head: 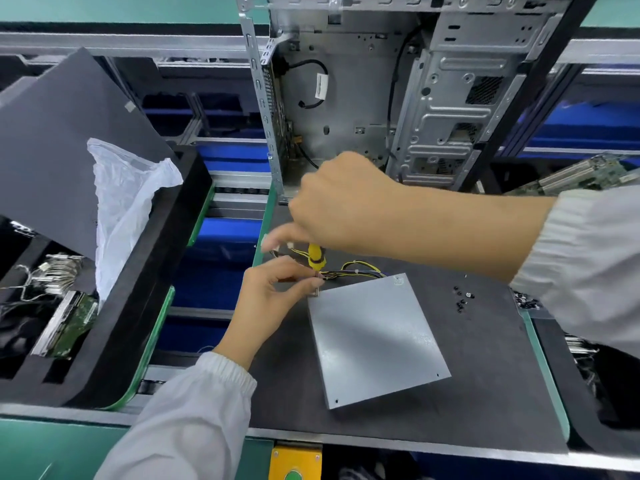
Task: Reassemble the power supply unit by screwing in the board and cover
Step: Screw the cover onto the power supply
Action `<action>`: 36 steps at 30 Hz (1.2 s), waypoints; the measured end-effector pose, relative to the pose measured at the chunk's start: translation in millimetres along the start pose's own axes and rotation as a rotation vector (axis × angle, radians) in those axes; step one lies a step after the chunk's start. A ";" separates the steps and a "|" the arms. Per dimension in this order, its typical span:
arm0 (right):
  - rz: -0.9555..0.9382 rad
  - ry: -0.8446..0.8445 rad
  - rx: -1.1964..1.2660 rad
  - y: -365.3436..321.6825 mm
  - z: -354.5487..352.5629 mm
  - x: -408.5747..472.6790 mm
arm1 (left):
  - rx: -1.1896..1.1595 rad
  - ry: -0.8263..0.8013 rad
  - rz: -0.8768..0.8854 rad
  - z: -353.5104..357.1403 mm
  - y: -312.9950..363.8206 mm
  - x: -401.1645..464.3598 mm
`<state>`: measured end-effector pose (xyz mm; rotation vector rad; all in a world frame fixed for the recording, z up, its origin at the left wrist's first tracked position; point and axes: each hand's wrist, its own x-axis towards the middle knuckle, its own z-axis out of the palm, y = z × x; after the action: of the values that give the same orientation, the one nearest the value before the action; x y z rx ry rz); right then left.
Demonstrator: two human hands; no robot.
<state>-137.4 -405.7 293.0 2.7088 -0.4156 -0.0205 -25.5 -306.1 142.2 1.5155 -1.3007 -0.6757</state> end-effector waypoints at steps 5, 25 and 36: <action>-0.362 -0.061 0.293 18.5 10.0 5.4 | 0.098 -0.075 0.055 -5.8 0.4 -1.5; -0.093 0.057 0.037 6.1 9.4 -14.6 | -0.173 0.111 -0.061 20.8 9.4 1.5; -0.085 0.062 -0.061 10.0 8.4 -15.2 | -0.207 -0.045 -0.110 14.8 5.5 2.3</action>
<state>-155.3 -413.3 288.4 2.6578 -0.2772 0.0265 -40.1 -312.7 142.3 1.4164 -1.1481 -0.8923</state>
